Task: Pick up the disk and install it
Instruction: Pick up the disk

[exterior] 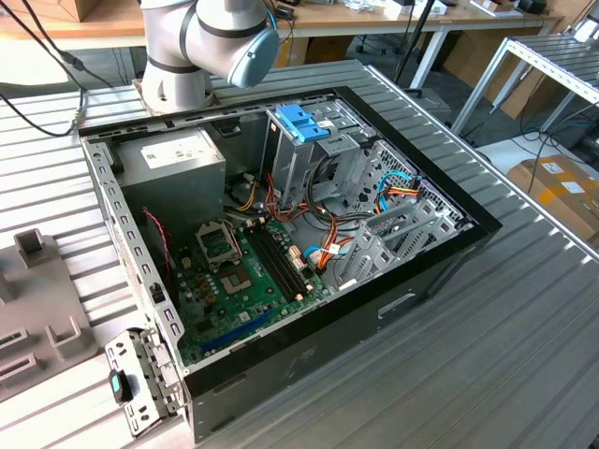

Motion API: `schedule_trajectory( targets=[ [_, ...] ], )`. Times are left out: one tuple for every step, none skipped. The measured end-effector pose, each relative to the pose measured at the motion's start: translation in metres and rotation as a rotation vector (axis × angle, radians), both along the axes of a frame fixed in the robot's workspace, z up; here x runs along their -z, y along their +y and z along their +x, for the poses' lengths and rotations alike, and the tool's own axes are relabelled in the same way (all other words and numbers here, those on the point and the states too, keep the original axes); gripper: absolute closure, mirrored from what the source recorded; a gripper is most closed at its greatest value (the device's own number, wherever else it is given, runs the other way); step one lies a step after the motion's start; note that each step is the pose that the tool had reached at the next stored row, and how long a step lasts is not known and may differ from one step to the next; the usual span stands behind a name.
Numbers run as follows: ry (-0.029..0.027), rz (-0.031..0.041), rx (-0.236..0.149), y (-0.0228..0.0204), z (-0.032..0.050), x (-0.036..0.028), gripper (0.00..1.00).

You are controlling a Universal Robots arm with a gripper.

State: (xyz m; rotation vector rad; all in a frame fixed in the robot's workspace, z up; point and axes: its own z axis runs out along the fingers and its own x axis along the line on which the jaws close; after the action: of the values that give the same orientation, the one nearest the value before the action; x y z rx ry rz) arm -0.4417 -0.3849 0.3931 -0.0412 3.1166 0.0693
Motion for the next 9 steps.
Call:
schedule_trajectory(
  targets=[
    [0.0, 0.0, -0.002, 0.0, 0.0, 0.0, 0.89],
    [0.0, 0.0, -0.006, 0.0, 0.0, 0.0, 0.89],
    [0.0, 0.0, -0.009, 0.0, 0.0, 0.0, 0.89],
    [0.0, 0.0, -0.011, 0.0, 0.0, 0.0, 0.89],
    [0.0, 0.0, -0.013, 0.0, 0.0, 0.0, 0.89],
    [0.0, 0.0, -0.016, 0.0, 0.0, 0.0, 0.89],
    [0.0, 0.0, -0.019, 0.0, 0.0, 0.0, 0.89],
    [0.0, 0.0, -0.021, 0.0, 0.0, 0.0, 0.89],
    [0.0, 0.0, -0.024, 0.0, 0.0, 0.0, 0.89]
  ],
)
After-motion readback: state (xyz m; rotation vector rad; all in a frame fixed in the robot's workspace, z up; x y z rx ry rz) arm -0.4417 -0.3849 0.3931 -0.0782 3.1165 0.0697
